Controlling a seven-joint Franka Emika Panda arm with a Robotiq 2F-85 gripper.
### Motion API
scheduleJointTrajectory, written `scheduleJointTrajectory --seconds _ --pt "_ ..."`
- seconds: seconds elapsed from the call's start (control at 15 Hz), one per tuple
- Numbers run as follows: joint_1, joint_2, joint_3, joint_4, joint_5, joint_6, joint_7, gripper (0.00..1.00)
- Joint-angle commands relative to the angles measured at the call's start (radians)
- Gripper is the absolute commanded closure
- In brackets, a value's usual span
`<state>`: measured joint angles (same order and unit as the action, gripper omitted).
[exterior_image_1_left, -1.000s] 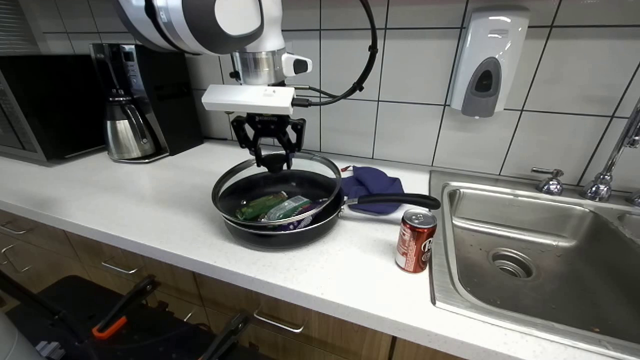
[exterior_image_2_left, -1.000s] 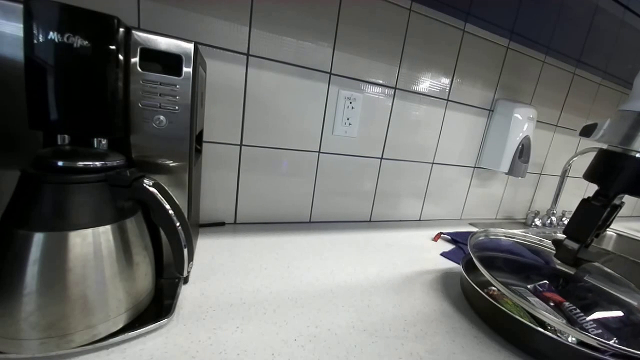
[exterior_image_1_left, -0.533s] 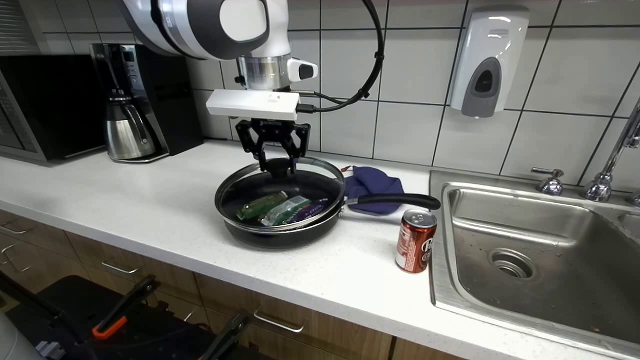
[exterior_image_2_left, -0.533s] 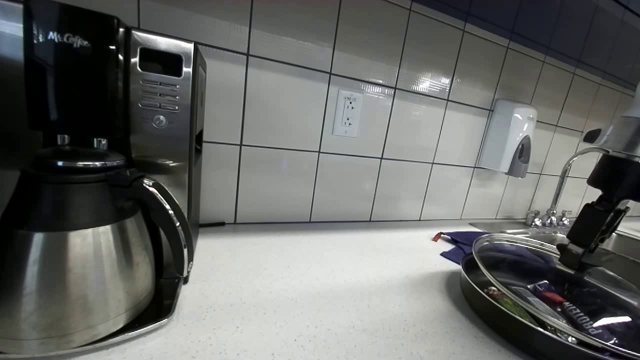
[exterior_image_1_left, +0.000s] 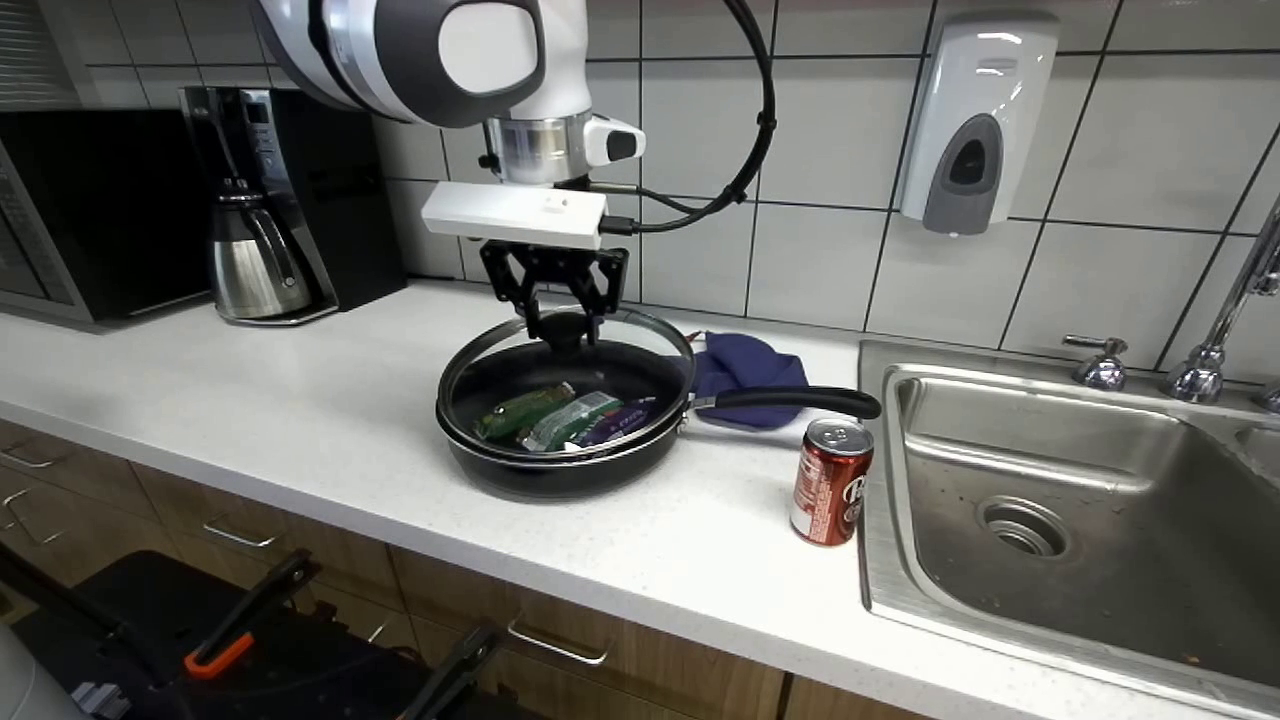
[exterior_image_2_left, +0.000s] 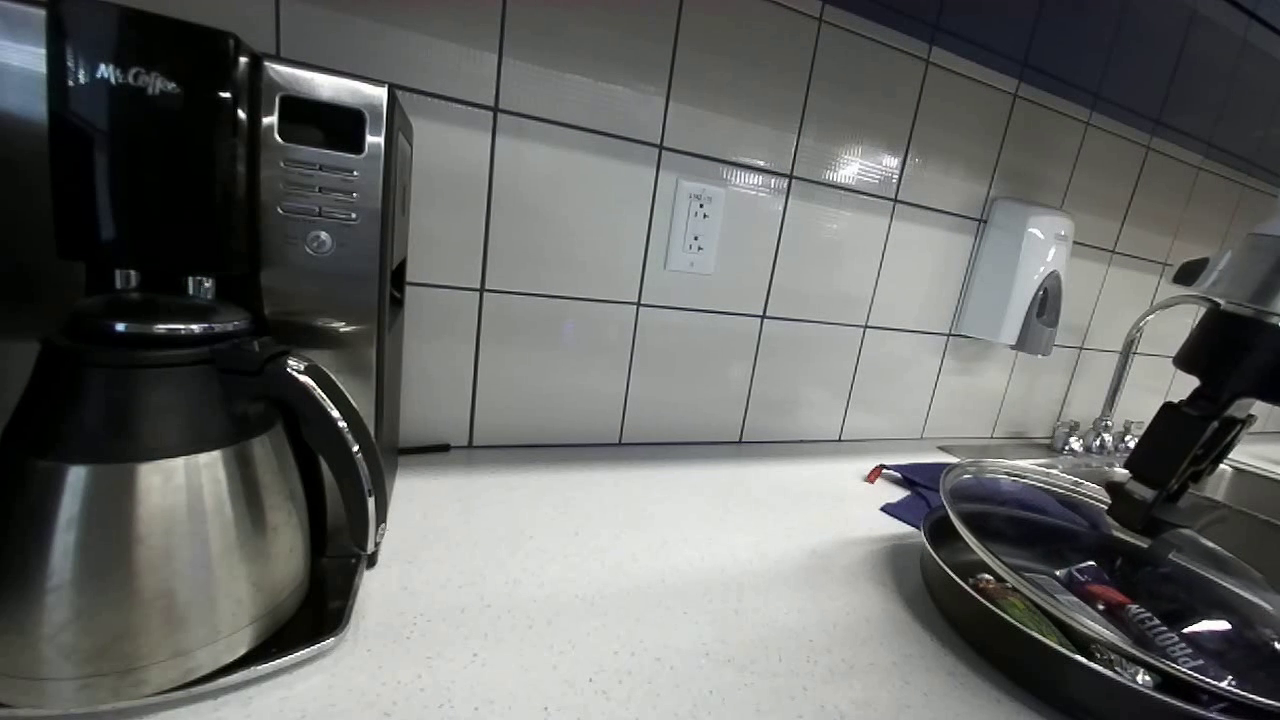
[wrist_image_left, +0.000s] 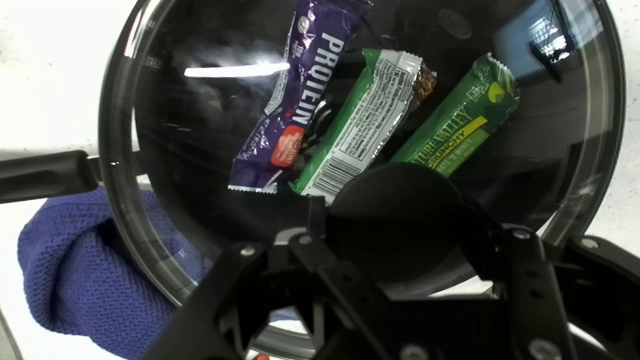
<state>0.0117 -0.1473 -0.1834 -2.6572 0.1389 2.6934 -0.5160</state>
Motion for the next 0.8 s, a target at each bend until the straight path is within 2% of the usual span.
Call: scheduleJointTrajectory --seconds 0.0,0.73 --pt "0.008 -0.019 0.001 0.003 0.056 0.016 -0.058 0.61" --pt "0.011 -0.021 0.006 0.002 0.067 0.001 -0.077 0.61"
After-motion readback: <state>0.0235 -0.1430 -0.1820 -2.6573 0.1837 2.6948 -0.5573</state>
